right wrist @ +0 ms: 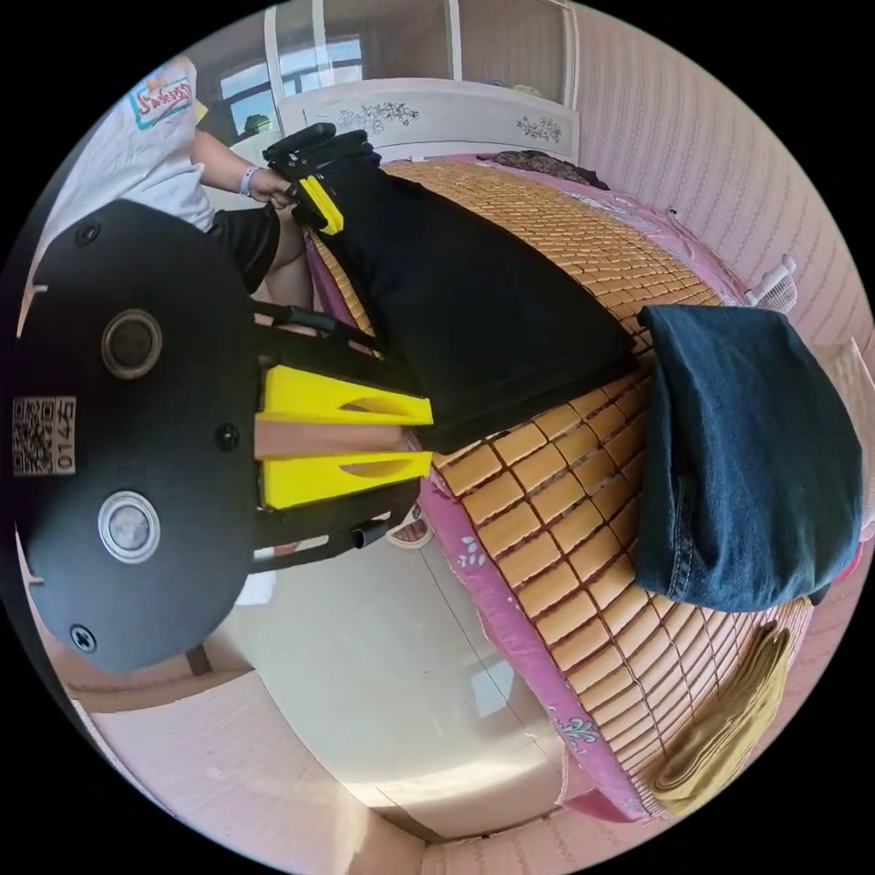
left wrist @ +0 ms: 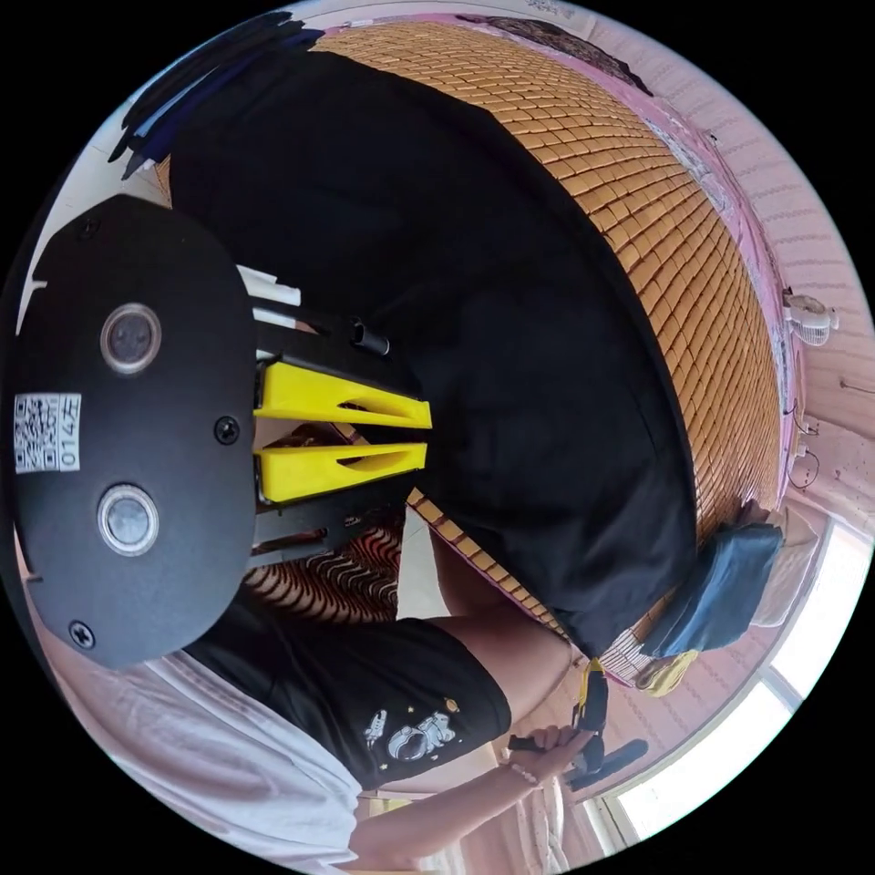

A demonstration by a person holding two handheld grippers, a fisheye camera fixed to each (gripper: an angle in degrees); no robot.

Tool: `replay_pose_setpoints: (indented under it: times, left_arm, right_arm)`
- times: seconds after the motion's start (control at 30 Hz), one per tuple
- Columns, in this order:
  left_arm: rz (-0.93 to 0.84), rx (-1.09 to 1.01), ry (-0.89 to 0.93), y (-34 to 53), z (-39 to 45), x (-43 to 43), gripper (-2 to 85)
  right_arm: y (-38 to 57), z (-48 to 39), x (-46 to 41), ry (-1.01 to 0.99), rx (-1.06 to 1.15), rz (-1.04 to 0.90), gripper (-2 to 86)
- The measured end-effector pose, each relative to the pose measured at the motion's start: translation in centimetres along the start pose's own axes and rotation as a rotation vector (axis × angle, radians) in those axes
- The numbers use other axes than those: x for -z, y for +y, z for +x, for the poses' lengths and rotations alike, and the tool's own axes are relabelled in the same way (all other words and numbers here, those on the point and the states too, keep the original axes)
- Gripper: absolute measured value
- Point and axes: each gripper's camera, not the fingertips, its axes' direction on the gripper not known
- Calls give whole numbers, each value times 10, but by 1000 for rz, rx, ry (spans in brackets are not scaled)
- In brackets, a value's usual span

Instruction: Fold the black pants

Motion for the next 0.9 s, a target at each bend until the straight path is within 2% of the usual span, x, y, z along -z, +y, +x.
replay_pose_setpoints:
  times: [0.07,0.3,0.43,0.5,0.57,0.63,0.7,0.9]
  left_arm:
    - [3,4,-3,-1,0,2,37]
    - [7,-11,1,-5,3,11,36]
    - [16,-16,-6,-4,4,16,31]
    - [21,-11,-2,-4,4,20,26]
    - [19,-13,-5,-5,4,23,20]
    - [17,-24,-17,-5,6,27,9]
    - [13,-48,-56,-6,11,34,-3]
    - [46,-125,-69,-8,29,56,-8]
  right_arm:
    - [2,-1,16,-50,43,39,7]
    - [3,24,26,-158,10,82,-2]
    - [5,20,20,94,-43,117,10]
    - [8,7,18,83,23,165,26]
    - [0,-4,0,19,81,126,55]
    - [-12,-7,-19,38,75,60,58]
    - [-20,-8,-33,69,64,-4,20]
    - [-9,5,-14,175,50,127,-6]
